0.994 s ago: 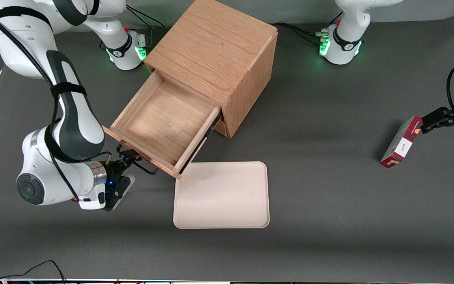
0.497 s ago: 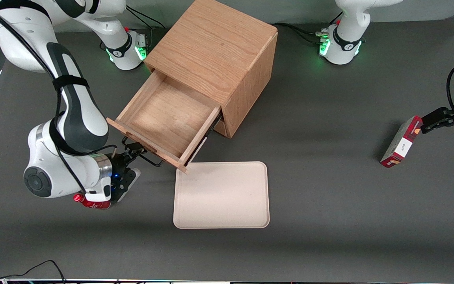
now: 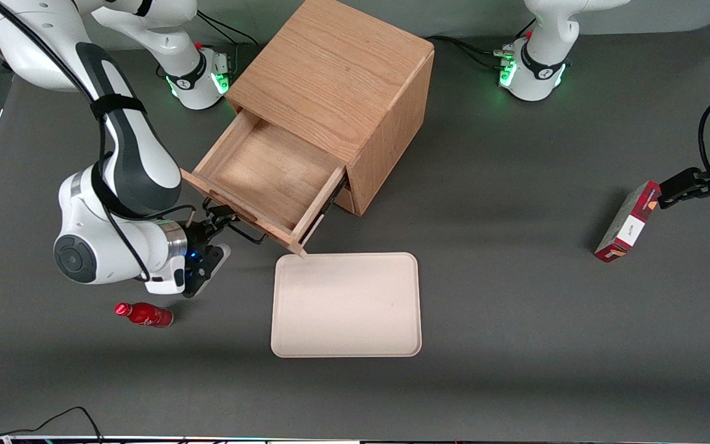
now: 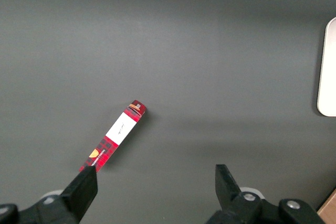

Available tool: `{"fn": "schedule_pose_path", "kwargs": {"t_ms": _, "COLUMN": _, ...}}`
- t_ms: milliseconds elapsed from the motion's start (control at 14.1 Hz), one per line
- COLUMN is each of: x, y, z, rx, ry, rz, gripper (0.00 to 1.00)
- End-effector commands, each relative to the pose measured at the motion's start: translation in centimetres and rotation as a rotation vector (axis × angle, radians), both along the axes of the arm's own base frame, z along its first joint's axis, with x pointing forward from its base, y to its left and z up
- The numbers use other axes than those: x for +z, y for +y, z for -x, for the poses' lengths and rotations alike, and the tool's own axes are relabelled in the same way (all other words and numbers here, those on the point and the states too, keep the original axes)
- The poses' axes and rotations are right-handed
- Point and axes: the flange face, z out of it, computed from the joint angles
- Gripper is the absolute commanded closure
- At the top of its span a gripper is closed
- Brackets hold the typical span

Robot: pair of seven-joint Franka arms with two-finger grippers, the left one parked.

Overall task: Close top drawer
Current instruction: 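Push the drawer front with the right gripper into the cabinet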

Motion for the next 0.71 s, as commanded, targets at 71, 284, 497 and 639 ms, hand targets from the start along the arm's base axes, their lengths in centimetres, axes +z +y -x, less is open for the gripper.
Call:
{"fn": "schedule_pose_path", "kwargs": {"t_ms": 71, "x": 0.8, "y": 1.6, "z": 3.1, "rx": -0.047, "ry": 0.019, "rz": 0.006, "gripper": 0.0}}
{"fn": "schedule_pose_path", "kwargs": {"t_ms": 284, "x": 0.6, "y": 2.7, "z": 4.7, "rx": -0.058, "ry": 0.018, "rz": 0.007, "gripper": 0.0}}
{"fn": "schedule_pose_path", "kwargs": {"t_ms": 497, "x": 0.9, "y": 4.2, "z": 6.4, "rx": -0.093, "ry": 0.023, "rz": 0.014, "gripper": 0.0}}
{"fn": "schedule_pose_path", "kwargs": {"t_ms": 639, "x": 1.0, "y": 5.5, "z": 7.5, "rx": -0.116, "ry": 0.032, "rz": 0.032, "gripper": 0.0}}
